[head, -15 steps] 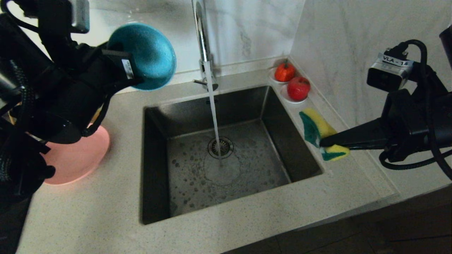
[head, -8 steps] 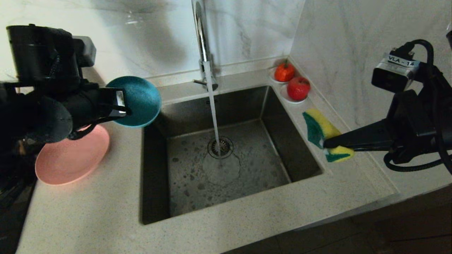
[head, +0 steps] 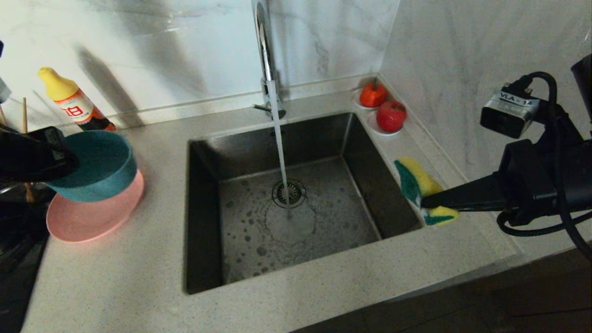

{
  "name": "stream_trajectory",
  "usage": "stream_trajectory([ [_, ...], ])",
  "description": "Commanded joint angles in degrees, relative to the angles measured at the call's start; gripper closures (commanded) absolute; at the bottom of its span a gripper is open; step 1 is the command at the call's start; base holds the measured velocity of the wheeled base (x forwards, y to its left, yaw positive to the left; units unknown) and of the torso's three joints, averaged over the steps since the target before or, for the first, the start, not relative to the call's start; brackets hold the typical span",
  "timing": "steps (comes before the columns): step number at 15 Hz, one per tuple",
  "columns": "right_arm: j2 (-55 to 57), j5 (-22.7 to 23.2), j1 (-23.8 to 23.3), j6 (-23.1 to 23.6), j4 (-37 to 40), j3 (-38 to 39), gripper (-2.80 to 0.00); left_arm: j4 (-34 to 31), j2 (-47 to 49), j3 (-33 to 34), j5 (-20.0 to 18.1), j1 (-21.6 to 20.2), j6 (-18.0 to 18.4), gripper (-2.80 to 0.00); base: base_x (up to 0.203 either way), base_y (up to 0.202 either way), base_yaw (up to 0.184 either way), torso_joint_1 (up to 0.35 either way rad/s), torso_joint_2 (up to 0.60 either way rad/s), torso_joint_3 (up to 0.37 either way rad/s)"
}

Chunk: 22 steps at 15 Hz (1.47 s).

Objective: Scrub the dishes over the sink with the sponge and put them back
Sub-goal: Place the bowl on the table

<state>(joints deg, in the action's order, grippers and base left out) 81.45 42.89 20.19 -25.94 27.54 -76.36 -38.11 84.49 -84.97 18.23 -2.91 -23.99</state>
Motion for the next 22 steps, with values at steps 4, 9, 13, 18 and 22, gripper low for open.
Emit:
stream_trajectory([
  [4, 0.38, 0.27, -0.76, -0.07, 0.15, 0.25, 0.00, -0.96, -2.89, 2.73, -6.76, -18.60, -0.97, 0.00, 0.000, 0.000, 0.000, 0.000, 0.00, 0.000],
  [9, 0.47, 0.27, -0.85, -0.07, 0.15, 0.07, 0.00, 0.12, -2.56, 8.38, -12.15, -32.06, -0.59, 0.00, 0.000, 0.000, 0.000, 0.000, 0.00, 0.000],
  [13, 0.56, 0.27, -1.82, -0.07, 0.15, 0.10, 0.00, 4.49, 2.45, 11.22, -14.10, -39.84, -0.43, 0.00, 0.000, 0.000, 0.000, 0.000, 0.00, 0.000],
  [18, 1.61, 0.27, -1.93, -0.01, 0.08, -0.28, 0.00, 11.39, 10.43, 13.27, -18.49, -45.91, -0.45, 0.00, 0.000, 0.000, 0.000, 0.000, 0.00, 0.000],
  [22, 1.87, 0.36, -1.91, -0.07, -0.64, -0.45, 0.00, 18.01, 14.85, 14.77, -25.33, -47.84, -0.50, 0.00, 0.000, 0.000, 0.000, 0.000, 0.00, 0.000],
])
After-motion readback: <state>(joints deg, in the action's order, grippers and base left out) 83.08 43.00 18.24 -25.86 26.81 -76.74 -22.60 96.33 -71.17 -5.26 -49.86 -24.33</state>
